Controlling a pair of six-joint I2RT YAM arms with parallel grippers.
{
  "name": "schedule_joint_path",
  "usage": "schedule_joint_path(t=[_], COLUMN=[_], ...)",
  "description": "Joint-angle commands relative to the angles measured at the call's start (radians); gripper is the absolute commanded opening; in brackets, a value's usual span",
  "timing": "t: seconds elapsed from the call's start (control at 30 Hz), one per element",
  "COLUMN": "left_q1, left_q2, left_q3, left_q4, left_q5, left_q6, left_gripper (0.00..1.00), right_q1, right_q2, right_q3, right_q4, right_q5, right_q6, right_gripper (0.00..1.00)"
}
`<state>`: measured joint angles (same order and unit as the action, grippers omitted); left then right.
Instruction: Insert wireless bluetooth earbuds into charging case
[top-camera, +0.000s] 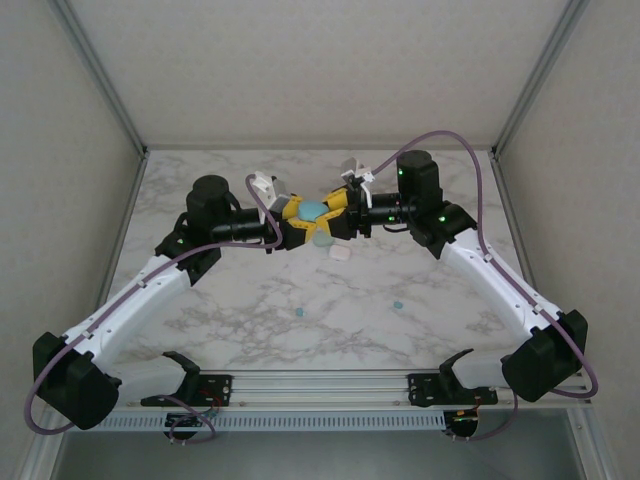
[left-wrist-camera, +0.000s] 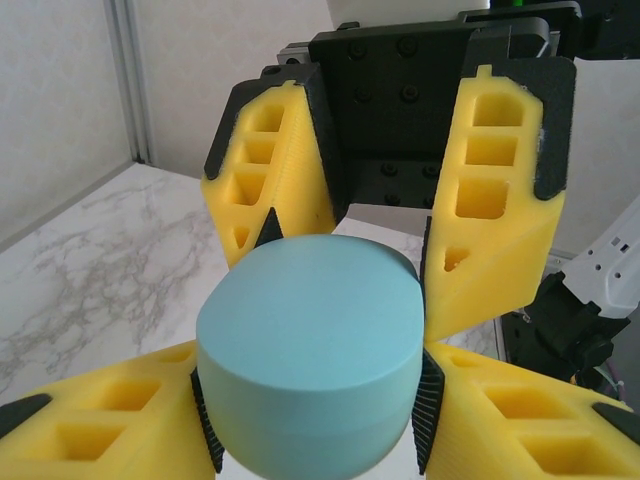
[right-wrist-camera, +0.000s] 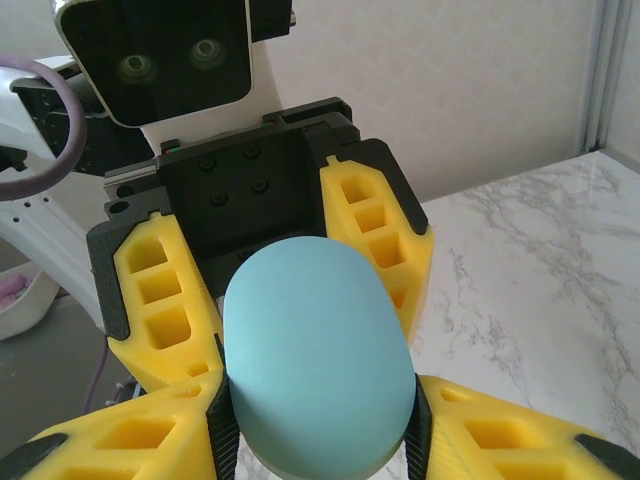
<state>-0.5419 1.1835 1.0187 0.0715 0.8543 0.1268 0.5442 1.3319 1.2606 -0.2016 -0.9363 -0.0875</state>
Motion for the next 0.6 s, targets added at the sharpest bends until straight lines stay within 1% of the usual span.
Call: schedule_joint_path(t=[0.0, 0.27, 0.57], left_q1=[-0.021, -0.024, -0.026], left_q2=[-0.007, -0.005, -0.004], left_q3=[0.009, 0.009, 0.004], left_q4=[0.062, 0.062, 0.055], left_q5=[0.027, 0.025, 0.014], left_q6=[-0.016, -0.014, -0.012], left_gripper=[0.51, 0.53, 0.37], right_q1=[0.004, 0.009, 0.01], right_q2=[0.02, 0.031, 0.028], right_q3=[0.019, 0.026, 0.033], right_q4=[-0.036, -0.058, -0.087], right_q5=[0.02, 0.005, 0.008], right_q6=[-0.028, -0.044, -0.059], right_gripper=[0.46, 0.46, 0.46])
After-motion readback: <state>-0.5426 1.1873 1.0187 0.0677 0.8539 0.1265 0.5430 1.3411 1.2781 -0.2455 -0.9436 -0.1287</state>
